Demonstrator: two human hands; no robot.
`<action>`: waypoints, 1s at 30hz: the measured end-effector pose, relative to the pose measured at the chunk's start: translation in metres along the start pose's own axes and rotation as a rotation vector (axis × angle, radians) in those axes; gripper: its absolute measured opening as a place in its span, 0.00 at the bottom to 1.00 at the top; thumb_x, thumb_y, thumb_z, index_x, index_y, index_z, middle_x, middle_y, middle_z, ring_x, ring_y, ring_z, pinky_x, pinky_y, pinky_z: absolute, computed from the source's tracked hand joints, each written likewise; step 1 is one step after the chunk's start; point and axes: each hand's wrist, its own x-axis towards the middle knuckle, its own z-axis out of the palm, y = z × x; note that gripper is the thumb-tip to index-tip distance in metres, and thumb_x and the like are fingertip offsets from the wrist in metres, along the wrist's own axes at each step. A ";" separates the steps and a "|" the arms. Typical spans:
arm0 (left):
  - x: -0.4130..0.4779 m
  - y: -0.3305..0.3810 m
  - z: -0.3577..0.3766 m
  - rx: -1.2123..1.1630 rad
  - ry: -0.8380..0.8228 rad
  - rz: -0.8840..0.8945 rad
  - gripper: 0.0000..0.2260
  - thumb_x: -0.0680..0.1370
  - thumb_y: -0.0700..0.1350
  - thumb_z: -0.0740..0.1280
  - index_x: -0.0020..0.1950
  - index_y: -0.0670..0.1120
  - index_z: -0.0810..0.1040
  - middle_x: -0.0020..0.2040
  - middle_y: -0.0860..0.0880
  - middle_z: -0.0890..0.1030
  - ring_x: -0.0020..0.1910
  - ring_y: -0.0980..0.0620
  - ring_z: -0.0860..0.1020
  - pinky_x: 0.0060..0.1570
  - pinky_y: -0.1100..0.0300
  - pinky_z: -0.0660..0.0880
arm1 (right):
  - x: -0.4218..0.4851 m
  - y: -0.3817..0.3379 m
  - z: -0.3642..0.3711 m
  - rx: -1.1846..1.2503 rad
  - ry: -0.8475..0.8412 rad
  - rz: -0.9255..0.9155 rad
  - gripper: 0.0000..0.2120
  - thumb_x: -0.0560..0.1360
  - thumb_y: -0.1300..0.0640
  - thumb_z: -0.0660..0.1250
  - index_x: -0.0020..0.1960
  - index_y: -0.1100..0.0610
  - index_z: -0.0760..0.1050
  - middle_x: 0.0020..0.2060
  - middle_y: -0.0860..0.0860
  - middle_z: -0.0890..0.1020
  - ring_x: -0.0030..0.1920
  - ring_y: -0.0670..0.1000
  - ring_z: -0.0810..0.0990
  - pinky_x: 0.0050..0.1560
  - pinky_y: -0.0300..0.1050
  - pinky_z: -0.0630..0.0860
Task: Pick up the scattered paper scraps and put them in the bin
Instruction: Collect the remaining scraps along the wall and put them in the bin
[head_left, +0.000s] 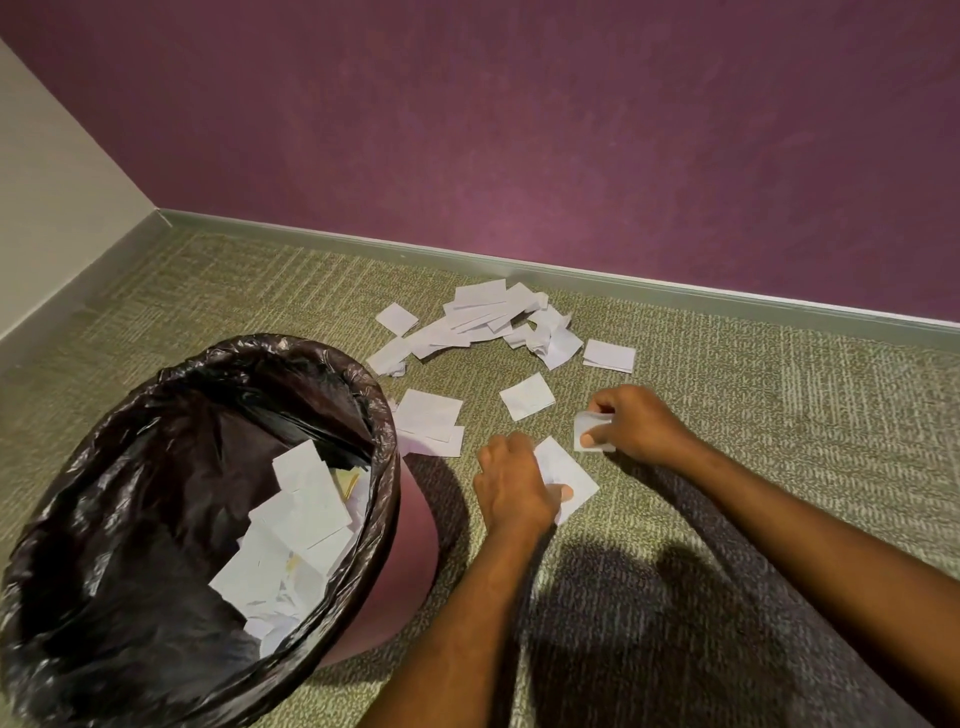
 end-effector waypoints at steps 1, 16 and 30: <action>0.000 0.001 0.000 -0.029 -0.006 -0.017 0.34 0.71 0.54 0.83 0.71 0.50 0.71 0.70 0.48 0.74 0.70 0.45 0.69 0.65 0.47 0.72 | 0.009 0.002 -0.004 -0.007 0.039 0.008 0.10 0.72 0.58 0.82 0.50 0.53 0.83 0.45 0.50 0.85 0.41 0.51 0.84 0.42 0.52 0.83; 0.001 0.000 0.003 -0.065 -0.087 0.044 0.31 0.72 0.59 0.80 0.69 0.52 0.71 0.68 0.50 0.75 0.69 0.44 0.69 0.65 0.45 0.68 | 0.107 0.018 -0.039 -0.250 0.243 0.013 0.16 0.67 0.56 0.86 0.47 0.61 0.83 0.49 0.58 0.77 0.48 0.60 0.78 0.43 0.48 0.71; -0.008 0.008 0.005 -0.131 0.069 -0.035 0.10 0.83 0.53 0.68 0.63 0.53 0.77 0.65 0.54 0.79 0.66 0.48 0.72 0.64 0.48 0.68 | 0.108 0.011 -0.042 -0.267 0.184 0.015 0.16 0.68 0.59 0.82 0.53 0.53 0.82 0.51 0.55 0.80 0.51 0.59 0.81 0.47 0.51 0.80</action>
